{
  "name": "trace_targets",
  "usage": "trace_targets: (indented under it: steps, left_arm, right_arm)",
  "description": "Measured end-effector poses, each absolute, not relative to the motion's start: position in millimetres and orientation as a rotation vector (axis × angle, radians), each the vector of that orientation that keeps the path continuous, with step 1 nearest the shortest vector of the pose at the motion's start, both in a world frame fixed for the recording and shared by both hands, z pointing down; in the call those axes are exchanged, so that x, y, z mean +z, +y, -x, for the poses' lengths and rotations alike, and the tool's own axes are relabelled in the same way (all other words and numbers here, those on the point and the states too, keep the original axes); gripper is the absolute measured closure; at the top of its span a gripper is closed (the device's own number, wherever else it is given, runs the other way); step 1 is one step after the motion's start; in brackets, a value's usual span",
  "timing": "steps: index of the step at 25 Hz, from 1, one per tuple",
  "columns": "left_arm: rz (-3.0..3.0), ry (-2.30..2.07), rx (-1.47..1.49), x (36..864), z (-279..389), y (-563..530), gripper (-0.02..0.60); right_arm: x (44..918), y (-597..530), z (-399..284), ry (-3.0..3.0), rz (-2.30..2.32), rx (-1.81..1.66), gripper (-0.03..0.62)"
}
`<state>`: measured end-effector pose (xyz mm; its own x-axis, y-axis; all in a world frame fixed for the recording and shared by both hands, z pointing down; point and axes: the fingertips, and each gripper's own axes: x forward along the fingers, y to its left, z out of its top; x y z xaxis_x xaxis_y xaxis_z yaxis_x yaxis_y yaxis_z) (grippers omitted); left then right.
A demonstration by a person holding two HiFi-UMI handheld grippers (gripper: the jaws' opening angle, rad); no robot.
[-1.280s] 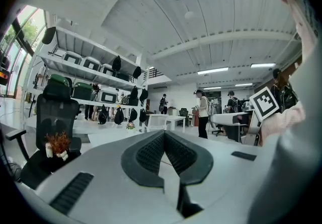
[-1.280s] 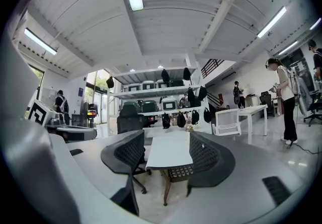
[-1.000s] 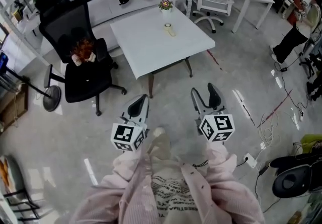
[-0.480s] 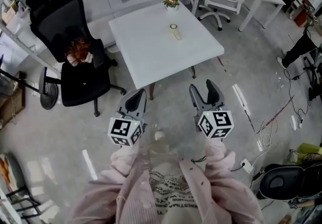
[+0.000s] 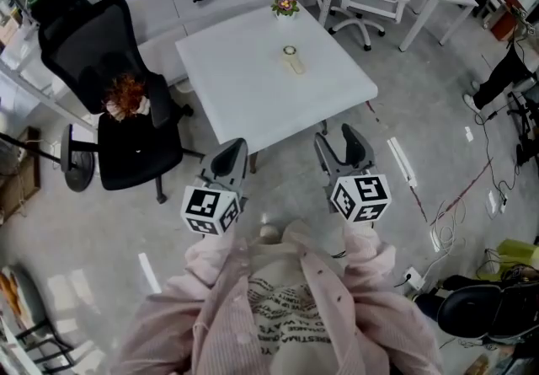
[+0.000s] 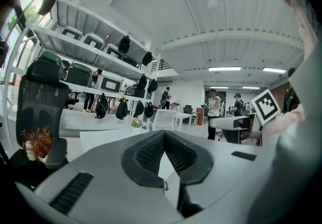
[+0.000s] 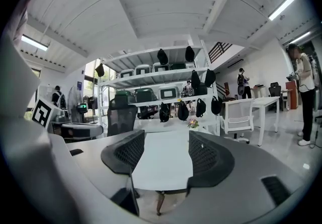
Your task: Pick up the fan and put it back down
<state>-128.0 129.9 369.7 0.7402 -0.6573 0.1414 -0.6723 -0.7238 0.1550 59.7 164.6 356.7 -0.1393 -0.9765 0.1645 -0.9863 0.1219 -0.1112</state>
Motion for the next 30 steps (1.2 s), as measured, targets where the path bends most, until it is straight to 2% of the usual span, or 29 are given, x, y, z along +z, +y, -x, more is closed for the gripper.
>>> trace_targets:
  steps: [12,30]
  left_arm:
    - [-2.708,-1.085,0.096,386,108,72,0.58]
    - [-2.514,-1.187,0.175,429,44,-92,0.58]
  right_arm:
    - [373,99,-77,-2.342,-1.967,0.294,0.345]
    - [425,-97,-135,-2.359,-1.739,0.454,0.345]
